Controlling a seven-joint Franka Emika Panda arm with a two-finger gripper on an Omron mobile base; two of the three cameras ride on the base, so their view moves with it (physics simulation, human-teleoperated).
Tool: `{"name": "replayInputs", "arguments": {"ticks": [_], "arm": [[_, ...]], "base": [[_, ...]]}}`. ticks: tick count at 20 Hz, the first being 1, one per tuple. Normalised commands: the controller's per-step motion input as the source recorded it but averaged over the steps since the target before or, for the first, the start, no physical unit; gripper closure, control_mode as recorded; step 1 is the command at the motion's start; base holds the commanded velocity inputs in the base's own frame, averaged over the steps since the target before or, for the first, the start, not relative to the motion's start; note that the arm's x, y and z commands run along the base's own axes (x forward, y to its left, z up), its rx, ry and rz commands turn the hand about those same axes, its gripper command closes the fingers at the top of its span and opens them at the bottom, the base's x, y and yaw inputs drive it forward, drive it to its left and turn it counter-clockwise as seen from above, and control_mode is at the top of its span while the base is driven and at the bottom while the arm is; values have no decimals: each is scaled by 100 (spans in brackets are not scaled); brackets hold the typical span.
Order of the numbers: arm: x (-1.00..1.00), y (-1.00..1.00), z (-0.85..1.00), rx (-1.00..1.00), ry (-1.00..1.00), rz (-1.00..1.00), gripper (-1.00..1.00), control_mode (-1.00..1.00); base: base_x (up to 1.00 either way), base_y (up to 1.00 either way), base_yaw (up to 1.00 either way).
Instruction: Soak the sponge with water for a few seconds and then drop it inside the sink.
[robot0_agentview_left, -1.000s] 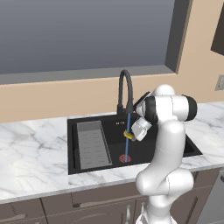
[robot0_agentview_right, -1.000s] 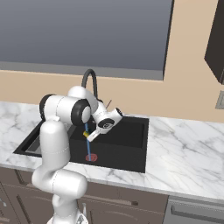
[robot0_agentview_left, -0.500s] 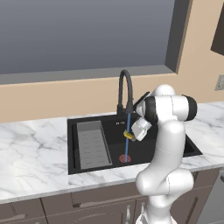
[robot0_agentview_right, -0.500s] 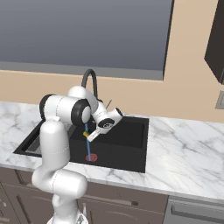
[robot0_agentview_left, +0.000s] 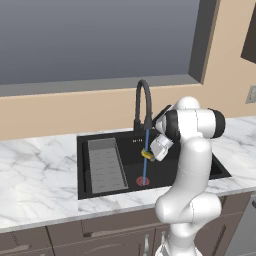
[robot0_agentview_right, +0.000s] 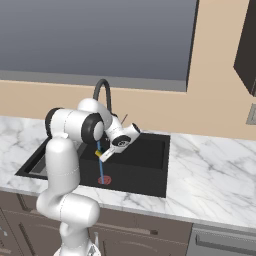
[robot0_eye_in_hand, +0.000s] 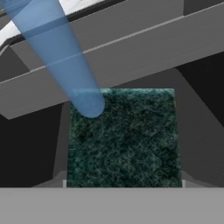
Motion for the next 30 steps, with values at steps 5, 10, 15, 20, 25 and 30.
{"name": "replayInputs", "arguments": {"ticks": [5, 10, 15, 20, 25, 30], "arm": [[0, 0, 0, 0, -1, 0, 100, -100], [0, 0, 11, 2, -2, 0, 100, -100], [0, -10, 24, 6, 0, 0, 100, -100], [0, -21, 23, 4, 0, 0, 100, -100], [0, -23, 4, 0, 0, 0, 100, -100], [0, -24, 0, -1, 8, -3, 100, -100]], "base": [[0, 0, 0], [0, 0, 0], [0, 0, 0], [0, 0, 0], [0, 0, 0], [0, 0, 0]]}}
